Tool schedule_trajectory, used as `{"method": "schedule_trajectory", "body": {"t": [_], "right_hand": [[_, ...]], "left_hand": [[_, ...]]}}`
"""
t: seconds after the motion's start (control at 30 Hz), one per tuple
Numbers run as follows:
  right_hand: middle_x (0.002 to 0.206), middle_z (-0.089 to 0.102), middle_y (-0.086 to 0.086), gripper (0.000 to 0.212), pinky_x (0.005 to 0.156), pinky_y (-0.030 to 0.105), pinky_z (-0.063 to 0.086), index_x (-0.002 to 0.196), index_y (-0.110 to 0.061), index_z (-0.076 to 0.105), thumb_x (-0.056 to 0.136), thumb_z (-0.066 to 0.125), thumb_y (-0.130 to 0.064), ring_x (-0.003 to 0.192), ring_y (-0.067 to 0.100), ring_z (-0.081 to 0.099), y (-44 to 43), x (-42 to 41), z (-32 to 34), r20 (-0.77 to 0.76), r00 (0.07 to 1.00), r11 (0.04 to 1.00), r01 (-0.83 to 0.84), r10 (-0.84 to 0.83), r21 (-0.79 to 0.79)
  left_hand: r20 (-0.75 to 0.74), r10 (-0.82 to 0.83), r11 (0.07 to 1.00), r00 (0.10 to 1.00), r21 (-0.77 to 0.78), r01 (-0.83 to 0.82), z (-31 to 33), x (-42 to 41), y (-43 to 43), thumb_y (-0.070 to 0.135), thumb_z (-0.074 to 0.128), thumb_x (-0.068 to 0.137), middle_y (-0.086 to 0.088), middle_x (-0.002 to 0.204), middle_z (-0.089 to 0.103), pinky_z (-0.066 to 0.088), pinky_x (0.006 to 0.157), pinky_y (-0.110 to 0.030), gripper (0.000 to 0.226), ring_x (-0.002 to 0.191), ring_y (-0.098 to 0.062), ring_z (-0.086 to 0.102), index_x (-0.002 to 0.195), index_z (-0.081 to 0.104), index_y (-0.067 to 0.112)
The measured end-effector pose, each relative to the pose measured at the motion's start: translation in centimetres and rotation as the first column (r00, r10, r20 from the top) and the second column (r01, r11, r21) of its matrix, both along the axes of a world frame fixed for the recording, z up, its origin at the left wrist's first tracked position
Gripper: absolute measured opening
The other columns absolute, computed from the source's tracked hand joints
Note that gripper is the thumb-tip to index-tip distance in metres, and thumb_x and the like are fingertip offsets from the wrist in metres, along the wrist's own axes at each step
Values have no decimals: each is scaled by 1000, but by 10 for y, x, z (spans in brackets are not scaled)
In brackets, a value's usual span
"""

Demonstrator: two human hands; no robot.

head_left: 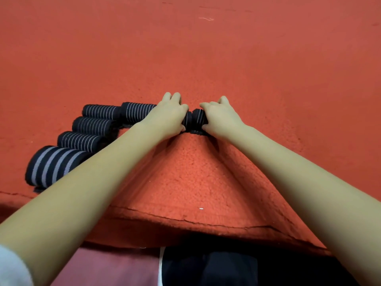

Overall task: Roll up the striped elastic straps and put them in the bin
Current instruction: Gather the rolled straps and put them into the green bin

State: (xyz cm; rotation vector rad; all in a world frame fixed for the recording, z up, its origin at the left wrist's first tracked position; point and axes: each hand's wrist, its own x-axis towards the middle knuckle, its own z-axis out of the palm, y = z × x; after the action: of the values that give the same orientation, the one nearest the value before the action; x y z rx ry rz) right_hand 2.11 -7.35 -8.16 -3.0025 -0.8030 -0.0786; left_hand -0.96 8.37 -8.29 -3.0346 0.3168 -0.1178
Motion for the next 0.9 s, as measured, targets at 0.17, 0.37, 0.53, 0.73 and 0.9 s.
{"method": "schedule_trajectory", "body": {"t": [0.17, 0.37, 0.53, 0.73, 0.9], "right_hand": [[127, 49, 10, 49, 89, 41, 43, 135, -12, 41, 88, 54, -17, 115, 33, 42, -8, -18, 9, -64, 998, 995, 29, -23, 98], [120, 53, 8, 51, 90, 40, 46, 125, -20, 48, 78, 69, -23, 106, 33, 57, -69, -55, 32, -201, 977, 878, 161, -76, 450], [101, 61, 3, 44, 83, 50, 51, 113, -19, 47, 77, 72, -18, 90, 30, 61, -145, -104, 47, -273, 954, 781, 263, -123, 566], [115, 52, 2, 54, 82, 39, 49, 129, -24, 42, 83, 69, -17, 91, 16, 52, -254, -180, 54, -232, 947, 753, 319, -224, 575], [109, 57, -1, 43, 86, 31, 46, 117, -26, 49, 81, 69, -13, 95, 15, 57, -354, -260, 62, -258, 876, 702, 481, -407, 524]], "left_hand": [[0, -55, 997, 999, -53, 55, 5, -8, -5, 23, 60, 85, -13, 106, 57, 33, 93, -36, 32, 101, -32, 43, 108, 50, 4], [58, -151, 913, 987, -375, 162, 28, -34, -37, 30, 69, 78, -9, 113, 58, 30, 95, -28, 45, 107, -30, 50, 118, 58, 12], [72, -326, 811, 942, -490, 319, 43, -61, -102, 36, 65, 68, -6, 101, 60, 28, 81, -20, 43, 95, -21, 50, 103, 60, 11], [38, -564, 672, 825, -560, 485, 46, -92, -213, 25, 79, 74, 11, 91, 58, 33, 69, -6, 36, 83, -6, 47, 102, 57, 18], [59, -767, 507, 639, -556, 659, 42, -128, -327, 31, 78, 76, 9, 98, 61, 33, 75, -20, 36, 89, -12, 51, 106, 59, 24]]}}
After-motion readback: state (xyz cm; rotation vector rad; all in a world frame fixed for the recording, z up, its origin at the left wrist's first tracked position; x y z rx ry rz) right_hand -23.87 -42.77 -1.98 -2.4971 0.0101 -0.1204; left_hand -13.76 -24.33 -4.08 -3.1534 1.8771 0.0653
